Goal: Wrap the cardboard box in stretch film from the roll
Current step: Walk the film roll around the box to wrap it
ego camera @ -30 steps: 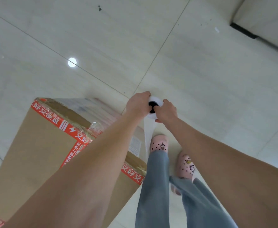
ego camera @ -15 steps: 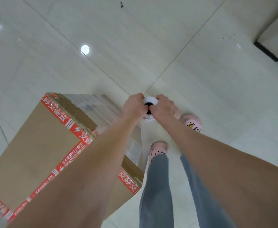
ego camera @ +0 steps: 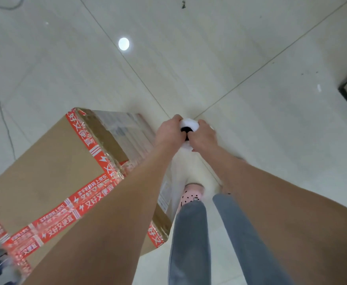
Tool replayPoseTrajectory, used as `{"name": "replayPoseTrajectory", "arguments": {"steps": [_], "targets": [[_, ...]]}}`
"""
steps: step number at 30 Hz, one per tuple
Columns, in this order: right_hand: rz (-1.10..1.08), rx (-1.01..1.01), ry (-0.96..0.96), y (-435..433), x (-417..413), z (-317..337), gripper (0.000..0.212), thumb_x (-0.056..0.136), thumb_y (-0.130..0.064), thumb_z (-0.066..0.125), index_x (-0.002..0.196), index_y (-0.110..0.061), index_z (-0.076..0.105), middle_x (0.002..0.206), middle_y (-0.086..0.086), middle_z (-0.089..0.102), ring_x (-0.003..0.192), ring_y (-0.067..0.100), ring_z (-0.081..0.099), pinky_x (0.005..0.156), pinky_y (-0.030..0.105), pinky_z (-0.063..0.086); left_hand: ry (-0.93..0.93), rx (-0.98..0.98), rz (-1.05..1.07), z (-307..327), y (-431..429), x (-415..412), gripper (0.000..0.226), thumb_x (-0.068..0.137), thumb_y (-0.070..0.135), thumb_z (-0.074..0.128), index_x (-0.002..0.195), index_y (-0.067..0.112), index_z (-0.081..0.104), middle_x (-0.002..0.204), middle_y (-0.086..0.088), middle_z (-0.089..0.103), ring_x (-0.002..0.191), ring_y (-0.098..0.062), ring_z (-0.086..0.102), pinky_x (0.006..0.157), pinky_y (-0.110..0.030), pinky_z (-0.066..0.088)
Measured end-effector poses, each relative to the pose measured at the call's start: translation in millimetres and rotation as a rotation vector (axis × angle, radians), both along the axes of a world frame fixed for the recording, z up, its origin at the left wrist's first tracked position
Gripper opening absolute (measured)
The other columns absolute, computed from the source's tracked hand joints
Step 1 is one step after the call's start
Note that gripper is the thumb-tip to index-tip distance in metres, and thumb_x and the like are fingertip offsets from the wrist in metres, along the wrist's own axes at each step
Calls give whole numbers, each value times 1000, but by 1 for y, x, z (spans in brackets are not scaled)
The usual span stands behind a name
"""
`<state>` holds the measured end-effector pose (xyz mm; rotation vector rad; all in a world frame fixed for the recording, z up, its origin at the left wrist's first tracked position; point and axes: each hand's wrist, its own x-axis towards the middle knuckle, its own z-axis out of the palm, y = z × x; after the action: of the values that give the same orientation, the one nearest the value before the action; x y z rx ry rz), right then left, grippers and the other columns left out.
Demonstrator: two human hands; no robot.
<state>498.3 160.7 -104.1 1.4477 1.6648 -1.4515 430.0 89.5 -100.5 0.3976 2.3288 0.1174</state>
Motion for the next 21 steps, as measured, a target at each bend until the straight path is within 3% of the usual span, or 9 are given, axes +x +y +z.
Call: {"name": "replayPoseTrajectory", "arguments": {"steps": [2,6,8,11,14,17,21], "targets": [[56,4,-11,6,-2,2,48,85,-22,51,132,-19,46,111,6,60,91,27,62,76,42,57,52,8,-191,3,13,-4,36,82,14,52,117,22,58,104,-4,64,98,-25,58,68,-29,38],[174,19,0,23,-6,5,38,82,-26,53,119,-21,55,108,4,65,85,25,63,64,28,48,63,-19,-255,4,27,-11,29,81,14,48,104,20,65,98,-4,65,93,-26,61,65,-29,38],[218,58,29,30,-11,6,28,78,-23,56,107,-22,58,97,0,64,79,21,57,55,25,39,52,-21,-162,3,27,-17,24,80,12,48,98,15,63,96,-7,65,88,-28,60,63,-30,39],[262,122,57,35,-26,8,36,77,-22,60,113,-27,58,89,-5,57,79,18,50,64,25,34,44,6,-8,-1,22,-29,11,78,11,51,87,11,58,93,-10,64,88,-31,60,62,-30,38],[278,192,93,33,-45,10,40,77,-24,60,116,-28,58,99,-4,64,81,17,53,68,24,34,15,22,172,-4,16,-45,11,78,13,54,87,8,59,92,-12,65,87,-31,61,64,-30,43],[295,247,140,24,-62,11,46,82,-25,55,129,-26,50,116,2,60,101,21,58,74,26,36,-50,50,418,-4,8,-58,11,79,17,57,85,8,56,89,-11,65,80,-30,66,68,-36,55],[196,76,55,12,-84,11,49,85,-32,55,130,-17,42,116,7,59,98,29,61,78,35,49,-119,93,667,1,-6,-75,29,79,27,61,95,3,58,91,-14,69,75,-30,70,71,-42,59]]}}
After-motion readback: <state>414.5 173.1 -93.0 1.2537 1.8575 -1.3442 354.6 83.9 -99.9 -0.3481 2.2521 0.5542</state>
